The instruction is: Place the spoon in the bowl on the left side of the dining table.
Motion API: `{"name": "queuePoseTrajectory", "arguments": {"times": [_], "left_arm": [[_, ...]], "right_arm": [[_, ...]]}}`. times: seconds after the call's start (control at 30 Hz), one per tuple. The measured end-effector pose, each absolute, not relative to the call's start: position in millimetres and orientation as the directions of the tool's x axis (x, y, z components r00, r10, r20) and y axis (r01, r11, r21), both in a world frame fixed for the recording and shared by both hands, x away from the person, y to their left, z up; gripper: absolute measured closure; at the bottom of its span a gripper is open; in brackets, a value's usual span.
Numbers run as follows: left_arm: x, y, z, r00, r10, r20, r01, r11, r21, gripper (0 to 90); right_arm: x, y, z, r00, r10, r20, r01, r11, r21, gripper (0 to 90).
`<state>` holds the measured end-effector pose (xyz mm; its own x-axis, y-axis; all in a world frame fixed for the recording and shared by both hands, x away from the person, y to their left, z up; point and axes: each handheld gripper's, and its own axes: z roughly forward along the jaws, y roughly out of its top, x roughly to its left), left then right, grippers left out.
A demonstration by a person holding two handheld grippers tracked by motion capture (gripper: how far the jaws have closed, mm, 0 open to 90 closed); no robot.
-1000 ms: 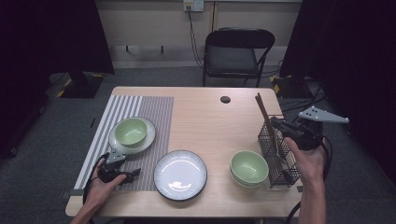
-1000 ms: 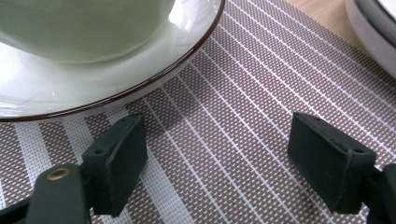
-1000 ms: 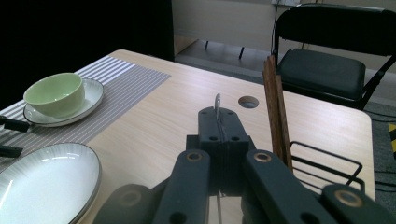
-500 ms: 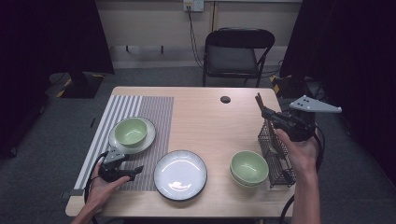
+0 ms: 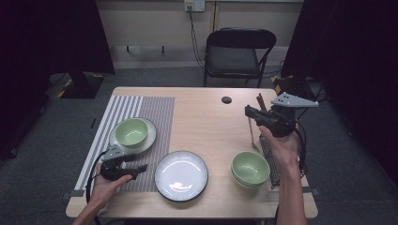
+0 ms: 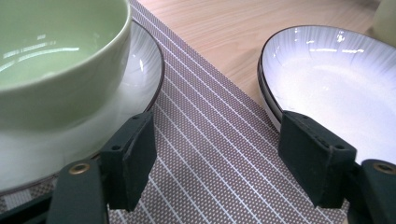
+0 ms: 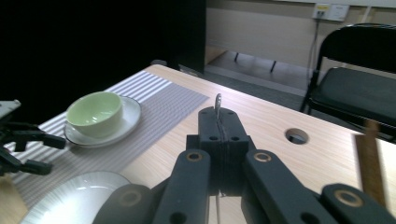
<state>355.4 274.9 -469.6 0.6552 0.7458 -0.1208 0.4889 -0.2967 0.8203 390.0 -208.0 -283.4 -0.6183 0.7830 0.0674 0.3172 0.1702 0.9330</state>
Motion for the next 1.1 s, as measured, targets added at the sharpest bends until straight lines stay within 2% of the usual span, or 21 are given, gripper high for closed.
{"name": "queuePoseTrajectory", "arguments": {"times": [0.43, 0.87, 1.1], "left_arm": [[368, 256, -444, 0.699, 0.702, -0.134, 0.437, -0.271, 0.858, 30.2], [380, 218, -407, 0.789, 0.608, -0.086, 0.329, -0.299, 0.896, 34.0], [388, 194, -390, 0.83, 0.549, -0.097, 0.293, -0.282, 0.914, 36.6]], "right_arm": [[404, -169, -286, -0.678, 0.729, 0.095, 0.315, 0.171, 0.933, 89.5], [410, -137, -280, -0.726, 0.677, 0.117, 0.301, 0.16, 0.94, 89.5], [413, -116, -280, -0.753, 0.645, 0.125, 0.292, 0.158, 0.943, 89.5]]}}
